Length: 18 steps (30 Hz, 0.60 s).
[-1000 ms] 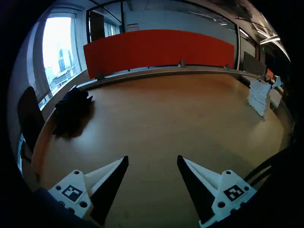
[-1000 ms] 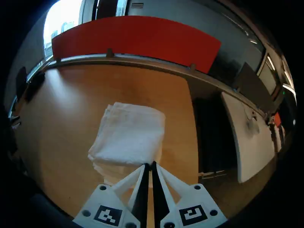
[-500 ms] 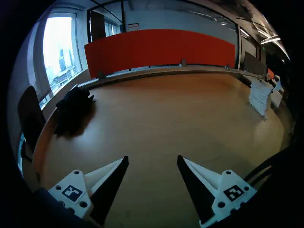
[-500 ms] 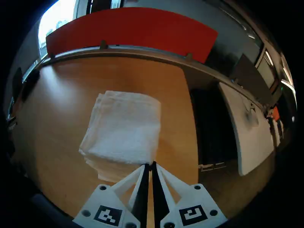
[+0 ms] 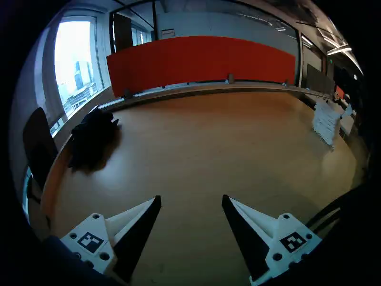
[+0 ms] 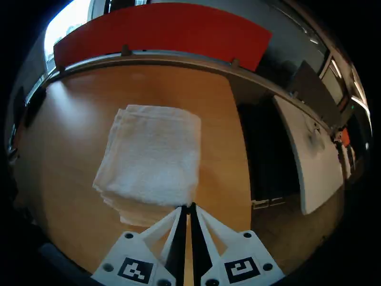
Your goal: Fold towel
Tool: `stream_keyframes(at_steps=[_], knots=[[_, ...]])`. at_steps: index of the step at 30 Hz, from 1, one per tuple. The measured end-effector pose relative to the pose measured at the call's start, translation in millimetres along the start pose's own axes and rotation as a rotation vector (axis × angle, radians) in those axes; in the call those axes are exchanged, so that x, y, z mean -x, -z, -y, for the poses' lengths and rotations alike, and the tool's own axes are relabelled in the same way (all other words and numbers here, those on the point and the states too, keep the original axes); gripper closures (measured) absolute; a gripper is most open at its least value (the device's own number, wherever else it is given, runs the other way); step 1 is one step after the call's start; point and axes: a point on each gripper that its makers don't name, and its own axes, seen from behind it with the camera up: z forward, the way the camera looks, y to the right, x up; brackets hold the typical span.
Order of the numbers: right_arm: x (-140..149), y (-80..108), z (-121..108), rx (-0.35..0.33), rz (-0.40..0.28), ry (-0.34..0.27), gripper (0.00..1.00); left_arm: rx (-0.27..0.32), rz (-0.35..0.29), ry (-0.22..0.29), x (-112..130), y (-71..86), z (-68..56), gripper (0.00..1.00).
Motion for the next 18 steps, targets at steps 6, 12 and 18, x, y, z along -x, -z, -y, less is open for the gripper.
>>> stream_keyframes(at_steps=[6,12,18], knots=[[3,-1.8,-1,0.006,0.014,0.007,0.95,0.000,0.001,-0.001,0,-0.5,0.0,0.05],[10,-4.7,0,0.006,0.036,0.011,0.95,0.000,0.001,-0.002,0,-0.2,-0.6,0.05],[14,-7.4,1,0.007,0.045,0.012,0.94,-0.001,0.004,-0.003,2,0.7,-0.4,0.05]])
